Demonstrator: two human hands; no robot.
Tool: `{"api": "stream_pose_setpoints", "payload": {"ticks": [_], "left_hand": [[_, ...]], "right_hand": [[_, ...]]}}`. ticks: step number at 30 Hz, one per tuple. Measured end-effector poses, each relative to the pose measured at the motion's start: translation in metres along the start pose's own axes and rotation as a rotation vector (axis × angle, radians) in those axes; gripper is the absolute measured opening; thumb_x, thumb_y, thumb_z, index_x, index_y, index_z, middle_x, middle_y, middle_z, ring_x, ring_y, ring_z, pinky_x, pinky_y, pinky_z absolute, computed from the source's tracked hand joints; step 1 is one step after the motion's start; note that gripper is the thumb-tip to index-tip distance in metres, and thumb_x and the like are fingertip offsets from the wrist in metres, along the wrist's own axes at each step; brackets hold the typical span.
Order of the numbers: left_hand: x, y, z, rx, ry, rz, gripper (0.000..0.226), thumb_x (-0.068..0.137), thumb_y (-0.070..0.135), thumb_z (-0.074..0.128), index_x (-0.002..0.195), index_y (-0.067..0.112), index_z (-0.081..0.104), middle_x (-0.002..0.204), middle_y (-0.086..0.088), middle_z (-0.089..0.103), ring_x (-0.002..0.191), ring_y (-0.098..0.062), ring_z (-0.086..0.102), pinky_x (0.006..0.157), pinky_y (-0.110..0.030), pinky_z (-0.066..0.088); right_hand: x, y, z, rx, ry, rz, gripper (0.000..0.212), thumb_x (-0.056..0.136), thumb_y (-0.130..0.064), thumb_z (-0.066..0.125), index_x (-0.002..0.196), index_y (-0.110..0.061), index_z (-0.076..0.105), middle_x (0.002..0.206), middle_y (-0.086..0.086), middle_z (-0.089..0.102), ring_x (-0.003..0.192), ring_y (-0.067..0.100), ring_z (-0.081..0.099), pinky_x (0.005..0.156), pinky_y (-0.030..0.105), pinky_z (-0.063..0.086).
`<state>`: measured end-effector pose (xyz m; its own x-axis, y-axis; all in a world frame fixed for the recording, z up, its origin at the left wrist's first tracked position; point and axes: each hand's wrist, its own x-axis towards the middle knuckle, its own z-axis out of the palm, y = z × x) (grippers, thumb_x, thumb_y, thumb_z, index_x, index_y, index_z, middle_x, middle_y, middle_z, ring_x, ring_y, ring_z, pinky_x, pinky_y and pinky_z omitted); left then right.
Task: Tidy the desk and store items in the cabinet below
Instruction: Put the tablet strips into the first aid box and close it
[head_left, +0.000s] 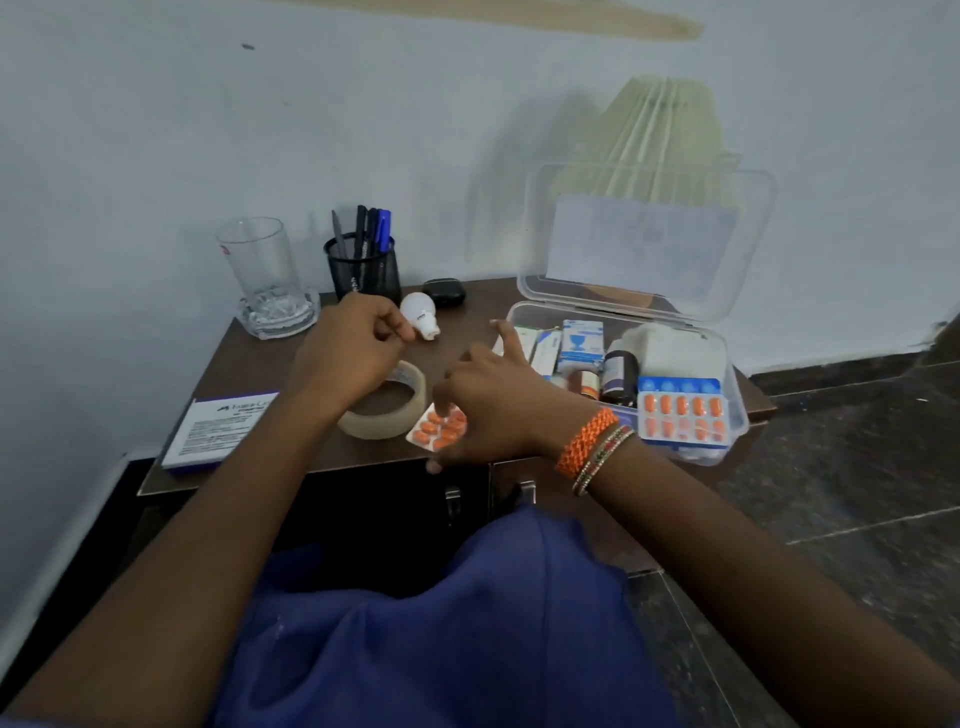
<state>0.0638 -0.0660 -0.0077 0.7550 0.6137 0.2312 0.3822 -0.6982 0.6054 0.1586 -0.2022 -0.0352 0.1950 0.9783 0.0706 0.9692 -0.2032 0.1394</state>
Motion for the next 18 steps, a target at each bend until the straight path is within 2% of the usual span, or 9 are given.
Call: {"api": "stream_pose_setpoints", "payload": {"ticks": [3, 7, 10, 12, 13, 15, 16, 18], "left_hand": [[-0.002, -0.002, -0.003, -0.01, -0.019, 0.006, 0.025, 0.08, 0.011, 0.062, 0.067, 0.032, 0.061, 0.084, 0.0, 0.068, 0.084, -0.016, 0.064, 0.085, -0.043, 0.052], [-0.005, 0.0, -0.005, -0.036, -0.024, -0.001, 0.025, 0.08, 0.008, 0.061, 0.069, 0.03, 0.062, 0.081, 0.0, 0.068, 0.082, -0.016, 0.065, 0.083, -0.041, 0.053], [-0.008, 0.004, -0.007, -0.074, -0.011, -0.007, 0.02, 0.08, 0.005, 0.061, 0.077, 0.024, 0.067, 0.079, -0.002, 0.069, 0.082, -0.016, 0.065, 0.081, -0.035, 0.051], [-0.008, 0.005, -0.008, -0.092, -0.008, -0.009, 0.019, 0.081, 0.004, 0.058, 0.081, 0.02, 0.068, 0.077, -0.003, 0.07, 0.078, -0.016, 0.065, 0.08, -0.035, 0.051], [-0.007, 0.005, -0.007, -0.109, -0.008, -0.011, 0.02, 0.083, 0.004, 0.056, 0.081, 0.02, 0.067, 0.076, -0.003, 0.07, 0.074, -0.015, 0.065, 0.079, -0.035, 0.052], [-0.006, 0.008, -0.006, -0.185, 0.0, -0.028, 0.017, 0.09, 0.011, 0.053, 0.081, 0.021, 0.064, 0.073, 0.001, 0.069, 0.066, -0.009, 0.064, 0.072, -0.031, 0.052], [-0.007, 0.011, -0.005, -0.232, 0.009, -0.047, 0.018, 0.094, 0.021, 0.05, 0.081, 0.022, 0.062, 0.072, 0.002, 0.069, 0.063, -0.008, 0.064, 0.067, -0.029, 0.051], [-0.008, 0.02, -0.006, -0.337, 0.01, -0.13, 0.037, 0.099, 0.042, 0.036, 0.083, 0.021, 0.062, 0.071, 0.001, 0.068, 0.061, -0.011, 0.064, 0.059, -0.027, 0.049]], "right_hand": [[-0.002, -0.005, 0.009, -0.091, -0.02, -0.054, 0.057, 0.073, -0.062, 0.064, 0.106, -0.016, 0.056, 0.107, 0.003, 0.062, 0.111, 0.024, 0.054, 0.111, 0.06, 0.004], [-0.008, -0.009, 0.006, -0.048, 0.029, -0.093, 0.024, 0.084, -0.04, 0.059, 0.092, -0.018, 0.056, 0.09, -0.002, 0.062, 0.097, 0.022, 0.062, 0.113, 0.056, 0.008], [-0.011, -0.007, -0.006, -0.026, 0.04, -0.077, 0.021, 0.087, -0.036, 0.054, 0.094, -0.019, 0.062, 0.089, -0.004, 0.063, 0.1, 0.02, 0.061, 0.113, 0.053, 0.009], [-0.014, -0.007, -0.017, 0.0, 0.116, -0.045, 0.024, 0.091, -0.037, 0.048, 0.092, -0.019, 0.064, 0.082, -0.005, 0.056, 0.098, 0.021, 0.061, 0.11, 0.047, 0.02], [-0.016, -0.006, -0.023, 0.028, 0.172, -0.033, 0.028, 0.092, -0.04, 0.045, 0.091, -0.02, 0.065, 0.08, -0.005, 0.056, 0.094, 0.022, 0.061, 0.104, 0.044, 0.03], [-0.018, -0.003, -0.031, 0.125, 0.32, -0.017, 0.036, 0.092, -0.046, 0.044, 0.095, -0.02, 0.07, 0.083, -0.001, 0.061, 0.085, 0.023, 0.06, 0.079, 0.037, 0.044], [-0.02, -0.001, -0.034, 0.182, 0.406, -0.002, 0.036, 0.091, -0.046, 0.046, 0.098, -0.021, 0.072, 0.085, 0.001, 0.06, 0.083, 0.023, 0.058, 0.069, 0.035, 0.044], [-0.022, 0.004, -0.034, 0.255, 0.606, 0.039, 0.027, 0.09, -0.038, 0.054, 0.101, -0.022, 0.073, 0.082, 0.001, 0.056, 0.078, 0.021, 0.055, 0.057, 0.033, 0.042]]}}
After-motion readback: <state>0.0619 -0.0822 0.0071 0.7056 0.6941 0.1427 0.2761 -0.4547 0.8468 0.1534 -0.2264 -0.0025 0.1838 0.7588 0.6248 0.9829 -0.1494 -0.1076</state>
